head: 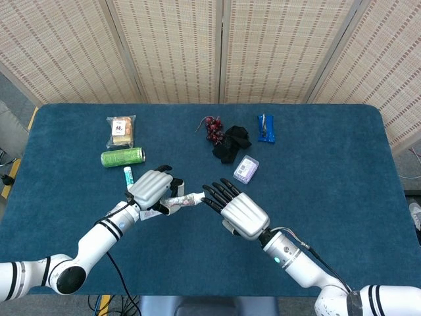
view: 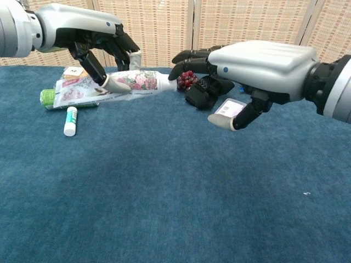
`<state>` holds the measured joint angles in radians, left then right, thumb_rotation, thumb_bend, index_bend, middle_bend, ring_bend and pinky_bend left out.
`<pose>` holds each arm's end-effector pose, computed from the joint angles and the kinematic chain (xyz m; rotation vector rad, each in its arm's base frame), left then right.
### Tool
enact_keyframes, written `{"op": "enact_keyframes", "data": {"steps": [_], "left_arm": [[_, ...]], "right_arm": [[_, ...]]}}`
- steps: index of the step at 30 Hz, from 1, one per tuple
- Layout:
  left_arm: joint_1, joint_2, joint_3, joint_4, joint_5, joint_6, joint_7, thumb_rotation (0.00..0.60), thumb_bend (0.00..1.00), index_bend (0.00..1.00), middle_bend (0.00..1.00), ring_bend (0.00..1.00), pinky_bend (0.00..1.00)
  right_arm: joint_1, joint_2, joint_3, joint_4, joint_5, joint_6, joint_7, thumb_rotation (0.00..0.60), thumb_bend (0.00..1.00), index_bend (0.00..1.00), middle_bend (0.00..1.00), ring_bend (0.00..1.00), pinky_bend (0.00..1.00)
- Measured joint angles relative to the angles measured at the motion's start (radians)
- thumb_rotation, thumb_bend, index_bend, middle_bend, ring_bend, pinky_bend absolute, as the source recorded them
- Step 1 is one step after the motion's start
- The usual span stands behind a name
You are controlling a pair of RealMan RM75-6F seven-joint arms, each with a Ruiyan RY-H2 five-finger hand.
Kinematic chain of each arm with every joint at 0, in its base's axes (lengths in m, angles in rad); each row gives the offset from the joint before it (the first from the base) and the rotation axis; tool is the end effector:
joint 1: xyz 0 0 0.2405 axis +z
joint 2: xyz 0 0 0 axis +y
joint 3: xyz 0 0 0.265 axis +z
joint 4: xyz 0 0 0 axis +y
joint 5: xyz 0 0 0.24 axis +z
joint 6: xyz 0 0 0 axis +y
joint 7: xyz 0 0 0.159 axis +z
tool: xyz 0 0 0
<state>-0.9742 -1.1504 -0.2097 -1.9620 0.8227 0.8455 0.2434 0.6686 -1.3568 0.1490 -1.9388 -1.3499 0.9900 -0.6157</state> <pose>-0.0502 0.3556 0.0293 -2.0016 -1.1815 -1.0240 -0.0740 -0.2817 -0.0088 2.1271 -0.6166 1.0506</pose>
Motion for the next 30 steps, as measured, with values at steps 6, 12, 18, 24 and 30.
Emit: {"op": "enact_keyframes", "data": {"steps": [6,12,18,24,30], "left_arm": [[0.001,0.005,0.002,0.001,0.013,-0.004,-0.015,0.6,0.28,0.55,0.66,0.4,0.1],[0.002,0.013,0.002,-0.001,0.023,-0.01,-0.029,0.6,0.28,0.55,0.66,0.4,0.1],[0.004,0.02,0.002,-0.002,0.034,-0.015,-0.046,0.6,0.28,0.55,0.66,0.4,0.1],[0.011,0.031,0.001,-0.014,0.052,-0.016,-0.064,0.6,0.28,0.55,0.66,0.4,0.1],[0.016,0.042,-0.001,-0.035,0.071,-0.023,-0.086,0.6,0.28,0.55,0.66,0.4,0.1]], "right_arm": [[0.01,-0.003,-0.004,0.022,0.024,0.003,0.0,0.6,0.33,0.17,0.01,0.0,0.0],[0.019,-0.01,-0.006,0.037,0.047,0.006,-0.002,0.6,0.33,0.17,0.01,0.0,0.0],[0.031,-0.02,-0.008,0.055,0.063,0.006,0.003,0.6,0.33,0.17,0.01,0.0,0.0],[0.04,-0.027,-0.011,0.07,0.075,0.006,0.011,0.6,0.33,0.17,0.01,0.0,0.0],[0.051,-0.039,-0.013,0.085,0.079,0.005,0.023,0.6,0.33,0.17,0.01,0.0,0.0]]}}
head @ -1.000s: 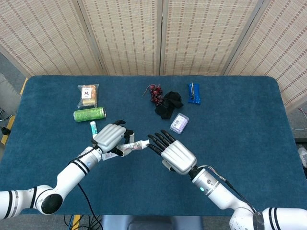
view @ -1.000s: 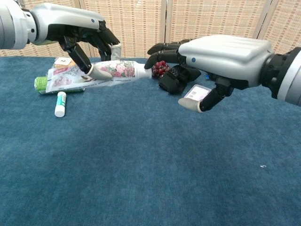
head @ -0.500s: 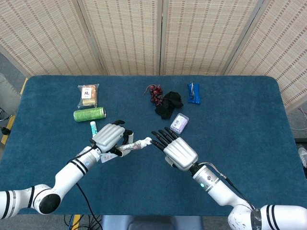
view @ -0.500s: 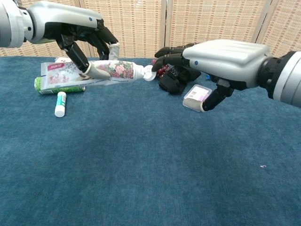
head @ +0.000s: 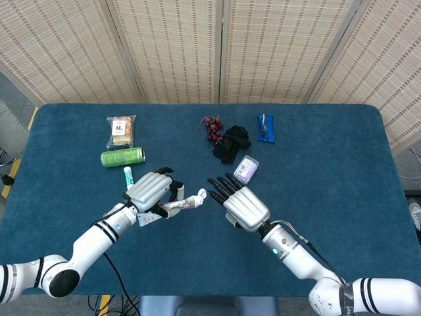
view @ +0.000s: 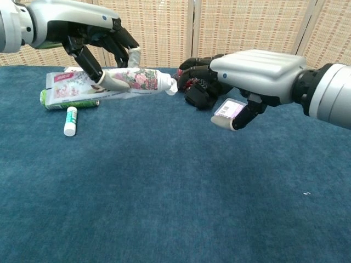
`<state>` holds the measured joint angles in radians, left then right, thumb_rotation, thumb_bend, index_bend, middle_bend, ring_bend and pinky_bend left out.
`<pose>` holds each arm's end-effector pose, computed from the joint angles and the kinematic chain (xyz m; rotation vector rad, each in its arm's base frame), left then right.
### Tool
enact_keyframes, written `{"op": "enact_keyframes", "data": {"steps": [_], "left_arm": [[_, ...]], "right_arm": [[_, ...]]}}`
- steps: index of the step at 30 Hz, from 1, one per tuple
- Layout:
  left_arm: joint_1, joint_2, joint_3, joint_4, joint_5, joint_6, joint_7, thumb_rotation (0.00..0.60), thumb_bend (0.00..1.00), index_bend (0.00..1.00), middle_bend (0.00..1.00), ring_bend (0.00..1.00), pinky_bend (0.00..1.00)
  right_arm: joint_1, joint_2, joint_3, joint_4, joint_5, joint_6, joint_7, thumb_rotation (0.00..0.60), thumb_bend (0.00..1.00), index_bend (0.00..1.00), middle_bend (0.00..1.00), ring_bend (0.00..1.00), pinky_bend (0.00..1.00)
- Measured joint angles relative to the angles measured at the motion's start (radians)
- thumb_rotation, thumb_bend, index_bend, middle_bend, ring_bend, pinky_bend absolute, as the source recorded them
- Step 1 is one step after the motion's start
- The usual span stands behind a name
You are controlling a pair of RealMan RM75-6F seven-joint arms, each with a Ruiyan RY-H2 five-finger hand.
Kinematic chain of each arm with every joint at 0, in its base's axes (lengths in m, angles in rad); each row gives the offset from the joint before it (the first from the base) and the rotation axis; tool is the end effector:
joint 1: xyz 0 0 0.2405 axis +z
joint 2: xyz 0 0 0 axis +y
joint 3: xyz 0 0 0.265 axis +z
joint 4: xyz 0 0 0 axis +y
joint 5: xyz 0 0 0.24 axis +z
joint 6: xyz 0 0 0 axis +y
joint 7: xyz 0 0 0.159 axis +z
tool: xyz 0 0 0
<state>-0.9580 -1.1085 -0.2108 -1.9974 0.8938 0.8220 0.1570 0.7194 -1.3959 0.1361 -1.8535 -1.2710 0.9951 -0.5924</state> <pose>-0.0466 0.3470 0.0372 -2.0293 -1.2163 -1.0672 -0.0845 -0.3004 -0.0223 2.1079 -0.6594 0.9996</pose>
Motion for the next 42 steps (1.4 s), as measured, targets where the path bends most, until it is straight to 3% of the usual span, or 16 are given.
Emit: {"op": "enact_keyframes", "data": {"steps": [11,27,36,42], "left_arm": [[0.001,0.002,0.01,0.021,0.018,-0.012,-0.011,0.6,0.28,0.54,0.66,0.4,0.1],[0.06,-0.105,0.093,0.212,0.207,-0.014,-0.048,0.6,0.28,0.51,0.6,0.38,0.1],[0.083,-0.217,0.137,0.372,0.289,0.005,-0.019,0.6,0.28,0.48,0.6,0.36,0.1],[0.099,-0.268,0.158,0.449,0.292,0.019,0.048,0.6,0.28,0.33,0.43,0.24,0.1]], "right_arm": [[-0.006,0.028,-0.013,-0.021,-0.019,0.023,0.016,0.6,0.33,0.17,0.0,0.0,0.0],[-0.209,0.334,-0.082,-0.11,-0.217,0.279,0.179,0.6,0.32,0.17,0.0,0.0,0.0],[-0.302,0.415,-0.121,-0.094,-0.26,0.34,0.271,0.6,0.32,0.17,0.0,0.0,0.0],[-0.334,0.431,-0.12,-0.071,-0.261,0.356,0.322,0.6,0.32,0.17,0.0,0.0,0.0]]}}
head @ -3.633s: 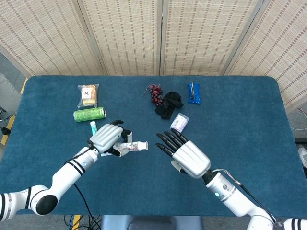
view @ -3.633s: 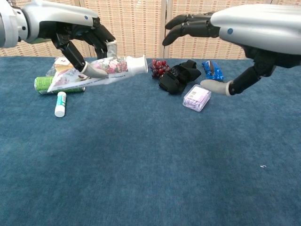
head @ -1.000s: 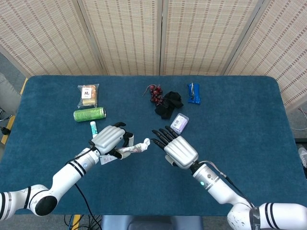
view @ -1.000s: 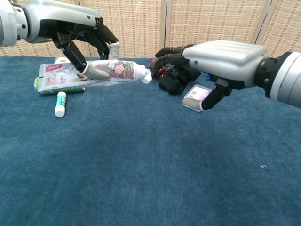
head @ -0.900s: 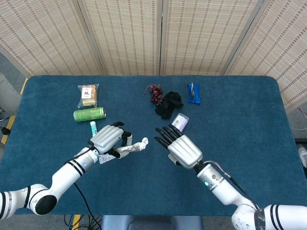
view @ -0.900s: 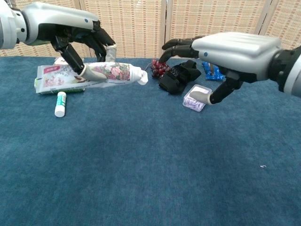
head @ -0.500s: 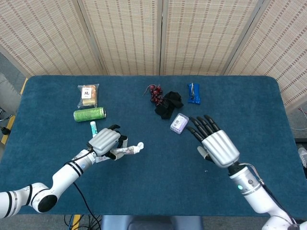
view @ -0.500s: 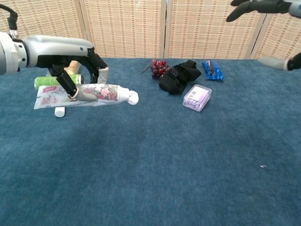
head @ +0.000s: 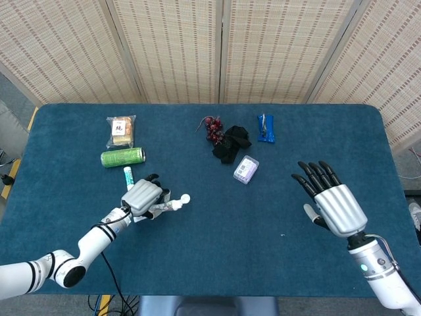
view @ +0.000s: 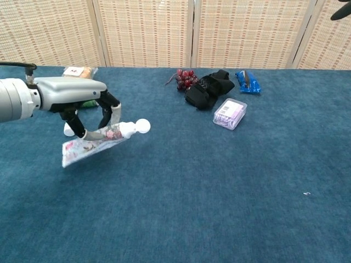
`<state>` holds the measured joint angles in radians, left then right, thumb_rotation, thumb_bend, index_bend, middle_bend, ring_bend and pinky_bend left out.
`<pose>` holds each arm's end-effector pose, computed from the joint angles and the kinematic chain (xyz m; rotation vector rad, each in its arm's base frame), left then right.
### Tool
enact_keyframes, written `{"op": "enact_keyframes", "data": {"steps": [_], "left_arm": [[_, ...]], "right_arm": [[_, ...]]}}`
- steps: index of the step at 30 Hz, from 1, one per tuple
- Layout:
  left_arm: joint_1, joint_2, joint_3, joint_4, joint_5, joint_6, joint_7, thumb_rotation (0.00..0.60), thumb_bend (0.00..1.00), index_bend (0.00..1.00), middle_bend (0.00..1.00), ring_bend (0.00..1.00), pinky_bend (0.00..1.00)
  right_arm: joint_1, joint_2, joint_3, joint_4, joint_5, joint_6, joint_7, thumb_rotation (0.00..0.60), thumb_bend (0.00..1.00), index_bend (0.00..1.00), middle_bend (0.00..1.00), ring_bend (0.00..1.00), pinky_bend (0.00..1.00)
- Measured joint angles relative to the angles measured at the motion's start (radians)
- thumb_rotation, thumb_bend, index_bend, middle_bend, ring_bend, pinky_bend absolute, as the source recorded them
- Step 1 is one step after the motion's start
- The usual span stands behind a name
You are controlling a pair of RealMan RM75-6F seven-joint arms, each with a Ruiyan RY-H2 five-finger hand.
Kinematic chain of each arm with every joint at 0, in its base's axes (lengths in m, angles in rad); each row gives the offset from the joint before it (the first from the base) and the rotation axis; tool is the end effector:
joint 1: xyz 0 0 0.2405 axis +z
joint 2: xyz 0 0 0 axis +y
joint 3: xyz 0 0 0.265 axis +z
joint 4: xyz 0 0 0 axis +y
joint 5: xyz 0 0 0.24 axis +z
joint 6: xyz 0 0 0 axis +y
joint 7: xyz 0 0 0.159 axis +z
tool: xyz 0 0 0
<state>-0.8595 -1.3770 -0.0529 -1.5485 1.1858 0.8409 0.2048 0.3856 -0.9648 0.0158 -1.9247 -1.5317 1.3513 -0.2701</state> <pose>-0.1489 0.3687 -0.0307 -2.1057 -0.8945 -0.8323 -0.2096 -0.2568 0.1291 1.7387 -0.6774 0.9610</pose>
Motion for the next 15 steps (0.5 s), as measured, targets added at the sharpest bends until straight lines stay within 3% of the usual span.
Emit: {"op": "enact_keyframes", "data": {"steps": [6,15], "left_arm": [[0.026,0.015,-0.002,-0.012,-0.034,0.02,0.013,0.6,0.28,0.22,0.28,0.15,0.1],[0.142,0.107,-0.012,-0.103,-0.042,0.179,-0.036,0.6,0.28,0.22,0.27,0.15,0.1]], "right_arm": [[-0.03,0.016,0.006,0.02,0.011,0.012,0.03,0.6,0.32,0.17,0.0,0.0,0.0],[-0.112,0.059,-0.002,0.041,0.054,0.062,0.042,0.6,0.33,0.17,0.0,0.0,0.0]]}}
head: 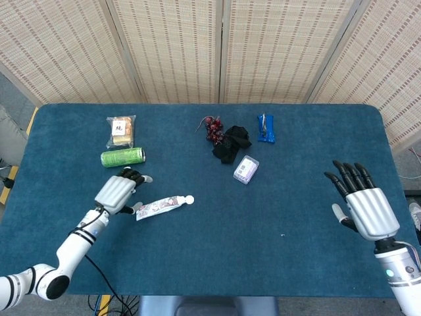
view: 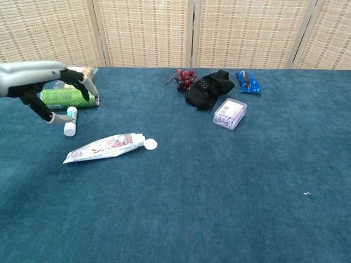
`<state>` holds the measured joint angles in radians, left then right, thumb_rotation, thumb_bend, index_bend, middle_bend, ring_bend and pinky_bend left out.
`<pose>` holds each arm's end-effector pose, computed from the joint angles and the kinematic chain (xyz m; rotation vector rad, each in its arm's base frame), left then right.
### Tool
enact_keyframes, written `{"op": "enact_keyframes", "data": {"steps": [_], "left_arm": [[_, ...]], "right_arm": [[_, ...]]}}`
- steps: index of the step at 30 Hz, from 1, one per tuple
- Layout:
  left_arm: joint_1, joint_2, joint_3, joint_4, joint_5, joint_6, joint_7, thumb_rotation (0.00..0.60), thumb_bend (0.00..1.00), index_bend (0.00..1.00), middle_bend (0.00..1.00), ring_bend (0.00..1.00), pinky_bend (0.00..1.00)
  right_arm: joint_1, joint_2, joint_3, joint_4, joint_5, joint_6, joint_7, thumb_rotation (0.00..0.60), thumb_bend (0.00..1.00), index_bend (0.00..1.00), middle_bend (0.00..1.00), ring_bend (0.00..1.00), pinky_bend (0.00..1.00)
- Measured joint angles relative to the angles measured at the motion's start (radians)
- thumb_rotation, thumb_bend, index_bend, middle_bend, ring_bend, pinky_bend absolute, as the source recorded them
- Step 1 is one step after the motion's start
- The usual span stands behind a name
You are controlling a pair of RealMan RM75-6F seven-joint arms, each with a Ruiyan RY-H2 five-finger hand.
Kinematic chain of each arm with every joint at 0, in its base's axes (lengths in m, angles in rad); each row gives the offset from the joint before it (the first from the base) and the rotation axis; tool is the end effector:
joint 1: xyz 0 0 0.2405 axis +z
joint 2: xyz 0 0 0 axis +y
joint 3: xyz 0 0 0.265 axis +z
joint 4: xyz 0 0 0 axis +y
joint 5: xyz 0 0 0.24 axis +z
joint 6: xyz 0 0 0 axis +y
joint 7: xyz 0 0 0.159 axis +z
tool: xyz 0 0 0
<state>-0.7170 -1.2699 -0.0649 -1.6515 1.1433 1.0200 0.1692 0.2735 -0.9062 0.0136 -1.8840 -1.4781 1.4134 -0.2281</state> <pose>-0.1886 0.3557 0.0242 -1.8321 -0.9977 -0.9111 -0.2573 -0.2382 0.1619 1.5929 -0.7219 0.8444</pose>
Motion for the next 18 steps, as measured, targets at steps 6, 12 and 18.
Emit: {"op": "enact_keyframes", "data": {"steps": [6,12,18], "left_arm": [[0.136,0.047,0.02,-0.035,0.045,0.205,-0.025,0.6,0.28,0.23,0.27,0.15,0.1],[0.316,0.078,0.055,-0.041,0.103,0.431,-0.05,0.6,0.28,0.25,0.26,0.15,0.1],[0.457,0.1,0.089,-0.046,0.15,0.564,-0.074,0.6,0.28,0.26,0.27,0.15,0.1]], "right_arm": [[-0.069,0.011,-0.011,0.035,0.053,0.038,0.017,0.6,0.33,0.17,0.0,0.0,0.0],[-0.124,-0.015,-0.021,0.094,0.064,0.07,0.044,0.6,0.33,0.15,0.0,0.0,0.0],[-0.154,-0.046,-0.025,0.105,0.035,0.098,0.039,0.6,0.33,0.14,0.0,0.0,0.0]]}}
